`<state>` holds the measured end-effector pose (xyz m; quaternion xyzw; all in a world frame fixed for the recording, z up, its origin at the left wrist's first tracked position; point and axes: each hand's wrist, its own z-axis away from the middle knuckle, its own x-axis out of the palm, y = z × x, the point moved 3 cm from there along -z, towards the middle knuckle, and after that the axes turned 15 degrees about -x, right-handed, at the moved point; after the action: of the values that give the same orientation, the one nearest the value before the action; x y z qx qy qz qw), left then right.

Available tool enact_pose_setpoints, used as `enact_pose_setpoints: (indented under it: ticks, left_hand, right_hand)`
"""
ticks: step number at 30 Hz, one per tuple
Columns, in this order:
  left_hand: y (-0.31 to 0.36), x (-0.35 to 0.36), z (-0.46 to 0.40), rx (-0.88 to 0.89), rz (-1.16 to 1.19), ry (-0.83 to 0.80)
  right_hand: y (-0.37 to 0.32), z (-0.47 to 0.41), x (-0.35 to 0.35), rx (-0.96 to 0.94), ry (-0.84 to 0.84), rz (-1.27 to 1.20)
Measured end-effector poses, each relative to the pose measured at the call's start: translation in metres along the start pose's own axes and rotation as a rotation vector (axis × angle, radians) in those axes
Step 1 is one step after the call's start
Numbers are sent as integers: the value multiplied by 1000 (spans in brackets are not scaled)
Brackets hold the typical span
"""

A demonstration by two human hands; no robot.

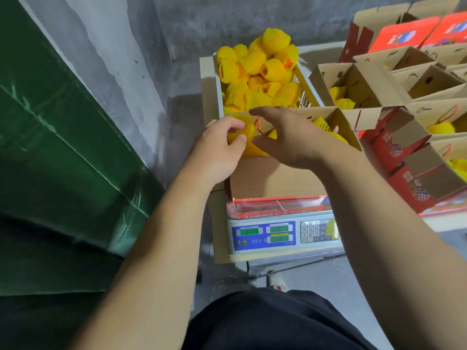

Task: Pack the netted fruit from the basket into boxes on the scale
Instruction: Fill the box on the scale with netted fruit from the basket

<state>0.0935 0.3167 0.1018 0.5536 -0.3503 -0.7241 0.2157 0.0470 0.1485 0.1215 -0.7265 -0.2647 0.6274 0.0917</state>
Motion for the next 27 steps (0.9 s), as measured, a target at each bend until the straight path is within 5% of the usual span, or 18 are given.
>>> enact_pose_setpoints:
  ticks: [13,23,27]
  left_hand:
    - [-13,16,28,63,-93,25]
    - [-8,24,30,98,-44,54]
    - [-23,28,14,-57,162,172]
  right_hand:
    - [-27,24,19,-49,-81,-94]
    - [-9,35,16,5,5,-131]
    - [23,41,12,105,148,-49]
